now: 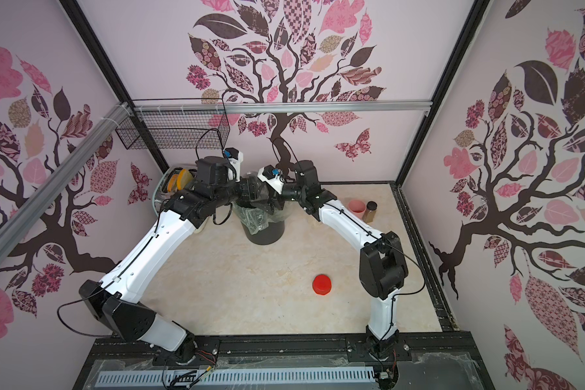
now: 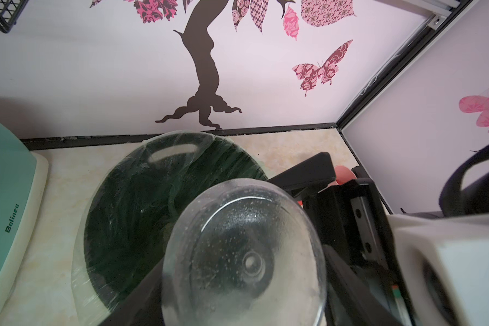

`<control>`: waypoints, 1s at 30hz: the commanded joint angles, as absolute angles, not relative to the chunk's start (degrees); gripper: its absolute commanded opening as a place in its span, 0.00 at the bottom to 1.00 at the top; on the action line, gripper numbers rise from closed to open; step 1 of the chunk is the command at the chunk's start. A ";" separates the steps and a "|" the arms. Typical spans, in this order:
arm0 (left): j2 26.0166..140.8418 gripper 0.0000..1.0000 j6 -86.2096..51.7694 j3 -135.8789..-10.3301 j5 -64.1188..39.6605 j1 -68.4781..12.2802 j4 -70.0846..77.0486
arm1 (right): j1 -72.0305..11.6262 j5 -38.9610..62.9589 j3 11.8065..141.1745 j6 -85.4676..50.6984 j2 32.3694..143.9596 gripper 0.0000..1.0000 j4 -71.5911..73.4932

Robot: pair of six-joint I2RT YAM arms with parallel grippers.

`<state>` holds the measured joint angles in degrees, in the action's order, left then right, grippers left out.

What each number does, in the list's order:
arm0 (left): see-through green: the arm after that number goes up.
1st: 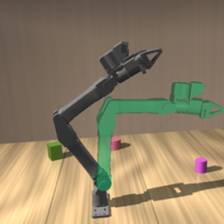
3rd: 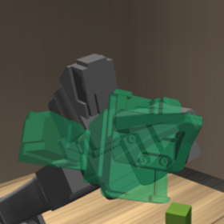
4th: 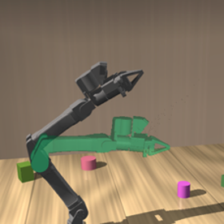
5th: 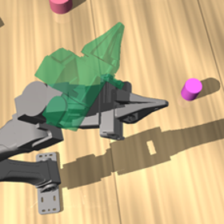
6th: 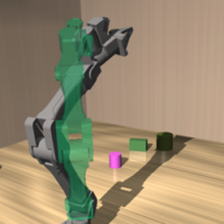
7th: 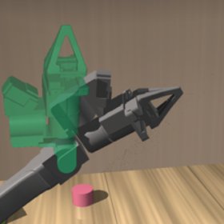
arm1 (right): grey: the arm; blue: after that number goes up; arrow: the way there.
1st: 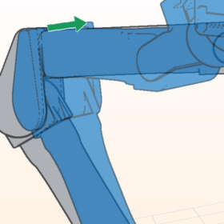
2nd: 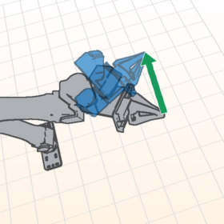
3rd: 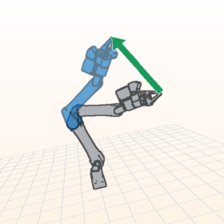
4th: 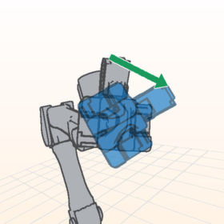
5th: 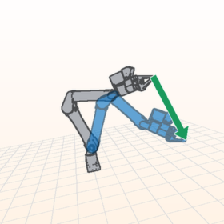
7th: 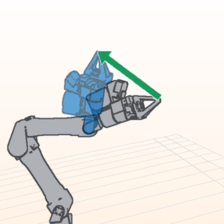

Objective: Empty expired oatmeal from jars
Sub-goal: Pour the expired oatmeal into the trash bin.

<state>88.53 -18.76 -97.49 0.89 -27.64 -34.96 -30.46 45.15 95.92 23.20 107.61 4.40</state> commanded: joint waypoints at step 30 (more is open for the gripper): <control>64.86 0.06 -78.67 -62.91 -15.01 -19.42 11.92 | -28.29 33.22 53.87 -56.61 69.53 1.00 40.05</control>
<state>64.95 -69.84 -65.17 -10.09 -19.79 2.17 -28.16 31.00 51.59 -50.43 68.34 32.51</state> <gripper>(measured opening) 0.711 0.995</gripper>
